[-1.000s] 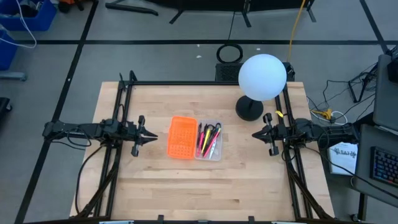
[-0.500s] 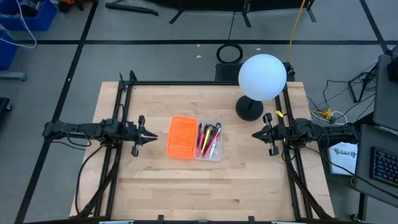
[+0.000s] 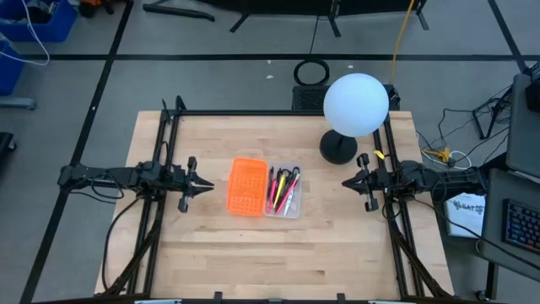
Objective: Pick & place school supplies into a supply box
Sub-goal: Return to Home Position
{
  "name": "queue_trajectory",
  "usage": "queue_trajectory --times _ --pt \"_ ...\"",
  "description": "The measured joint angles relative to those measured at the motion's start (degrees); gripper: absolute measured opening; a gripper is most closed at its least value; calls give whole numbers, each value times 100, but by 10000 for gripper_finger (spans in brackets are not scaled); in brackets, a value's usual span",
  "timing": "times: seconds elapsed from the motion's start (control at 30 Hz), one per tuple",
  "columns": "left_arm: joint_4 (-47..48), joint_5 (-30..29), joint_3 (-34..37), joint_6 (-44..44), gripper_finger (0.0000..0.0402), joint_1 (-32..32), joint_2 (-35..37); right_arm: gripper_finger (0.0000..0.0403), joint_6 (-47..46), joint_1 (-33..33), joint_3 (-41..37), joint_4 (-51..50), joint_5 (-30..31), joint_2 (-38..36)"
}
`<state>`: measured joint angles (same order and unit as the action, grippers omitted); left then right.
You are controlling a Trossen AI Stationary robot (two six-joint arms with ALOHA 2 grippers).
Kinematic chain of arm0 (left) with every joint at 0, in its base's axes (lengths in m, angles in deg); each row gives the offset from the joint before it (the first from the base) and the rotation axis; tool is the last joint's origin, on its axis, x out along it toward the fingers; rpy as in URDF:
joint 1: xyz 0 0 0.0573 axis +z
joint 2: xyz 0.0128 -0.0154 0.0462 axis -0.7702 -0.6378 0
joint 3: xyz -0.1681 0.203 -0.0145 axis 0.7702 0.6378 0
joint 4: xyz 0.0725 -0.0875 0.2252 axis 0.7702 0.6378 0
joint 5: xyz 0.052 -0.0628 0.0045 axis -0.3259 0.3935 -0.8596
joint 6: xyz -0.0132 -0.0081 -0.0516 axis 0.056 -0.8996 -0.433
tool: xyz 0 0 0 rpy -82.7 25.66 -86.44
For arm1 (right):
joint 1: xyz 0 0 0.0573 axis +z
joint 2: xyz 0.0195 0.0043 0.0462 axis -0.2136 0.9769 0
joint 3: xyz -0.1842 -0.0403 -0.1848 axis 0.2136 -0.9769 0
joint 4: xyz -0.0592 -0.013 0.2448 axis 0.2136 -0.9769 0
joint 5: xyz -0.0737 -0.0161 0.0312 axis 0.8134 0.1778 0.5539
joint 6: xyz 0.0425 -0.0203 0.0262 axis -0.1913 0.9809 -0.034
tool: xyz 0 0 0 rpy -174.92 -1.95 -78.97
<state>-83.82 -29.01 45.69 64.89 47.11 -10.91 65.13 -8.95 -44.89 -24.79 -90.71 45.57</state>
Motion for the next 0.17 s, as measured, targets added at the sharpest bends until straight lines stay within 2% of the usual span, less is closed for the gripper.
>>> queue_trajectory --times 0.17 --pt "2 0 0 0 58 2 0 0 0 -2 0 0 0 1"
